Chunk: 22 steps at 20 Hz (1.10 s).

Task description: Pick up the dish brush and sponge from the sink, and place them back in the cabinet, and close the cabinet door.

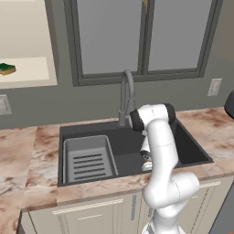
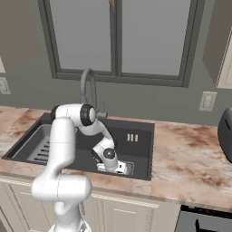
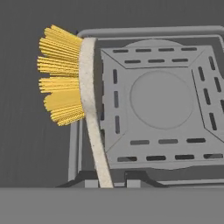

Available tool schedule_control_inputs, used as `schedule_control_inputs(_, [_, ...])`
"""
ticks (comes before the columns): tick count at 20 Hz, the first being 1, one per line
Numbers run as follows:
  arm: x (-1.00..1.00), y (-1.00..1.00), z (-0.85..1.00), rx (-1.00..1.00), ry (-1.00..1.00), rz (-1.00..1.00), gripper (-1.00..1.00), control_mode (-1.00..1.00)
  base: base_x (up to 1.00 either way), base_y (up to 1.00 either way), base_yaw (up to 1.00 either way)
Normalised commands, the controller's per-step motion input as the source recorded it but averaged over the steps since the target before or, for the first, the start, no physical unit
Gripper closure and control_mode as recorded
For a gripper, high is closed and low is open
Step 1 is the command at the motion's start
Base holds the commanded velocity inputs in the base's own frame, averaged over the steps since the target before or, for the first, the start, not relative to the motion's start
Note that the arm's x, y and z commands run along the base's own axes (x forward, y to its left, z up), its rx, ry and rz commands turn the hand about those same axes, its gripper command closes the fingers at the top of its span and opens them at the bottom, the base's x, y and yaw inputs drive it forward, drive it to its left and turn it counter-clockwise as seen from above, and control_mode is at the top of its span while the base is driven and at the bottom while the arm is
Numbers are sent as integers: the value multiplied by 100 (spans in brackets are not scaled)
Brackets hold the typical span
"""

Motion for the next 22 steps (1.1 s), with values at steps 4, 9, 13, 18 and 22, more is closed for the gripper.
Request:
schedule_control_inputs(4, [0,-11,22,0,-1,0,100,-100,0,0,0])
schedule_control_inputs(9, [0,-11,38,0,0,0,100,-100,0,0,0])
schedule_control_inputs(13, [0,-15,44,0,0,0,100,-100,0,0,0])
schedule_control_inputs(18, [0,-12,48,0,0,0,100,-100,0,0,0])
schedule_control_inputs(22, [0,-11,48,0,0,0,100,-100,0,0,0])
